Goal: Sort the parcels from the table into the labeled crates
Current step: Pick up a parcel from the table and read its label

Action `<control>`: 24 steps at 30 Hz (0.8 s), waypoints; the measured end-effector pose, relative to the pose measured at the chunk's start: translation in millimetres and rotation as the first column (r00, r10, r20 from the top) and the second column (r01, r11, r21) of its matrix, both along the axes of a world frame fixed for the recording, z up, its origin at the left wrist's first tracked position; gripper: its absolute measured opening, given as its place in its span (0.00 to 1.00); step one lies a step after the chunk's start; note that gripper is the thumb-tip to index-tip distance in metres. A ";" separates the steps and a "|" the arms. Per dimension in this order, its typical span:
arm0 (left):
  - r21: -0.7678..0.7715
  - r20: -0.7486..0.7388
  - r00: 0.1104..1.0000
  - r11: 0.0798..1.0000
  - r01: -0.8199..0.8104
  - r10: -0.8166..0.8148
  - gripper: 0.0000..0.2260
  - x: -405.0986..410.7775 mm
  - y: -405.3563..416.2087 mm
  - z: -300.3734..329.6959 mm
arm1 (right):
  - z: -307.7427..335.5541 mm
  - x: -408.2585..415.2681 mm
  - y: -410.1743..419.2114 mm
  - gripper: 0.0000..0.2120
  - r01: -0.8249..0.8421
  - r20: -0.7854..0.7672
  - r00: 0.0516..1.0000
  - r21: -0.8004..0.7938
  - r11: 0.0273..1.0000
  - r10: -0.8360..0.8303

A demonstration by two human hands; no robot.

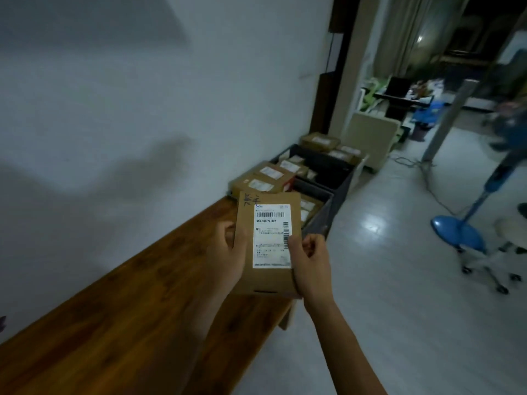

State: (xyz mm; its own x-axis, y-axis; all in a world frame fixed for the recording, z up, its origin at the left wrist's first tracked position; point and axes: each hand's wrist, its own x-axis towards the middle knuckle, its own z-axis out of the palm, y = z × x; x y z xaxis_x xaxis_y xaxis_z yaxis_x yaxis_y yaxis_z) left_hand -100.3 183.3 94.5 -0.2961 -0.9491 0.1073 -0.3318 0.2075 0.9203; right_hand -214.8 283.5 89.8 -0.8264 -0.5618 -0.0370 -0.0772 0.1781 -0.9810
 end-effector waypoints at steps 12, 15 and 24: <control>0.093 0.172 0.980 0.992 0.081 -0.096 0.10 -305.5 -122.7 -122.1 | -102.3 -323.9 -121.7 0.08 -0.040 -0.094 0.993 0.262 0.964 0.067; 0.161 0.221 0.964 0.980 0.115 -0.149 0.17 -383.7 -165.4 -143.5 | -116.0 -408.5 -169.7 0.05 -0.081 -0.083 0.990 0.298 0.951 0.111; 0.259 0.362 0.876 0.937 0.235 -0.320 0.28 -531.5 -248.9 -197.6 | -173.5 -595.2 -300.1 0.11 -0.285 0.036 0.955 0.393 0.874 0.295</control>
